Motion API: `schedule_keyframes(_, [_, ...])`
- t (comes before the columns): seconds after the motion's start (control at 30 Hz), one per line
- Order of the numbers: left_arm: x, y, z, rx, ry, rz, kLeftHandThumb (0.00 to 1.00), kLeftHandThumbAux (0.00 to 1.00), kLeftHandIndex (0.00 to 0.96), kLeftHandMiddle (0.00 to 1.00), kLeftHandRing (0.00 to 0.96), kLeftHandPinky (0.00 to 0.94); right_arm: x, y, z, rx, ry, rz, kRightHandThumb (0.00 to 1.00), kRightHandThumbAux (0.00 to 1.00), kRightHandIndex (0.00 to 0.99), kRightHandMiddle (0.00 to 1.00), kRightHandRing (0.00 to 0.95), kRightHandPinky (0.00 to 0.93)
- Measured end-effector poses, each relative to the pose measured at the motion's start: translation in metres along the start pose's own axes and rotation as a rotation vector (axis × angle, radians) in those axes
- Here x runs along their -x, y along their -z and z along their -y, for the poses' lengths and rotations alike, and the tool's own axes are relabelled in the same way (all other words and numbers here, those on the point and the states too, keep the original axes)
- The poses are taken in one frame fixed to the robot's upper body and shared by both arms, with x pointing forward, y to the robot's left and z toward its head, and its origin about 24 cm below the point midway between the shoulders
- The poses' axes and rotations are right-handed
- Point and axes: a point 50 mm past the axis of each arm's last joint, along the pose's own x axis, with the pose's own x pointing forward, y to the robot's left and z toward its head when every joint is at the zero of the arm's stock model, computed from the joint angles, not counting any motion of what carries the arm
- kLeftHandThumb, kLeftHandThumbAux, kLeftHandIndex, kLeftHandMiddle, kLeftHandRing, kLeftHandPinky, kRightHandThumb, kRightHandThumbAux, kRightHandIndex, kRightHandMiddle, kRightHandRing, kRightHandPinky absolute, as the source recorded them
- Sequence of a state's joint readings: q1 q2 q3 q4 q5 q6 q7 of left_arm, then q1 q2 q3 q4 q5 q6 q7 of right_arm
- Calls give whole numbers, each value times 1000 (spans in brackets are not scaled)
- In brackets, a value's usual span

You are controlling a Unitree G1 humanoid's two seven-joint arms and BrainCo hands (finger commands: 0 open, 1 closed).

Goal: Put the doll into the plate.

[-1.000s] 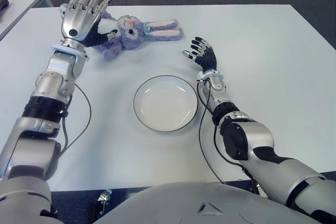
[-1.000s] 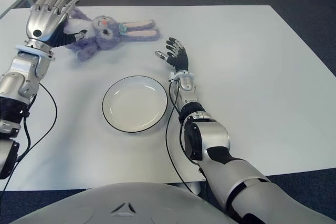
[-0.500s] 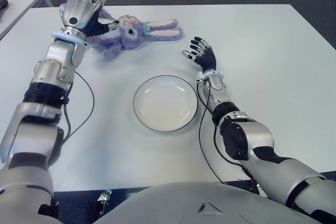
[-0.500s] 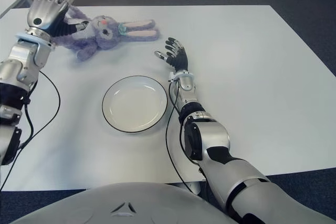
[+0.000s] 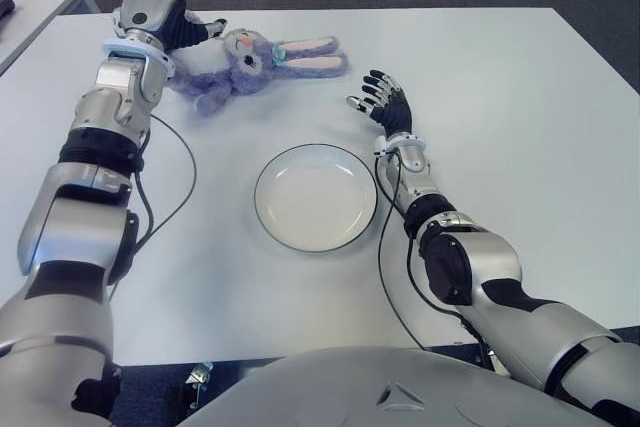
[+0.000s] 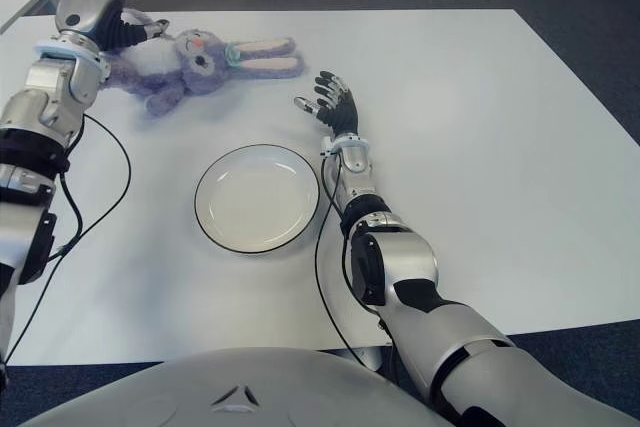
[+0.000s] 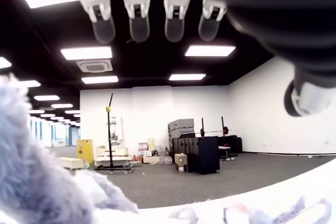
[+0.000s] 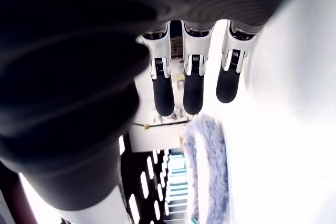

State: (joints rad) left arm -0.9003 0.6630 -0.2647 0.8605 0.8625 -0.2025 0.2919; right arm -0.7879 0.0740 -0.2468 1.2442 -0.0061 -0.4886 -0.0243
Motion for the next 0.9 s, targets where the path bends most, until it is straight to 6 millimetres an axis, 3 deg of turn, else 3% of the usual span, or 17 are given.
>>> schedule_keyframes(0.9, [-11,10,9,72,88,-128,267,372,0,70,73,92,0,0,0,1,5,1,103,920,182,214,188,185])
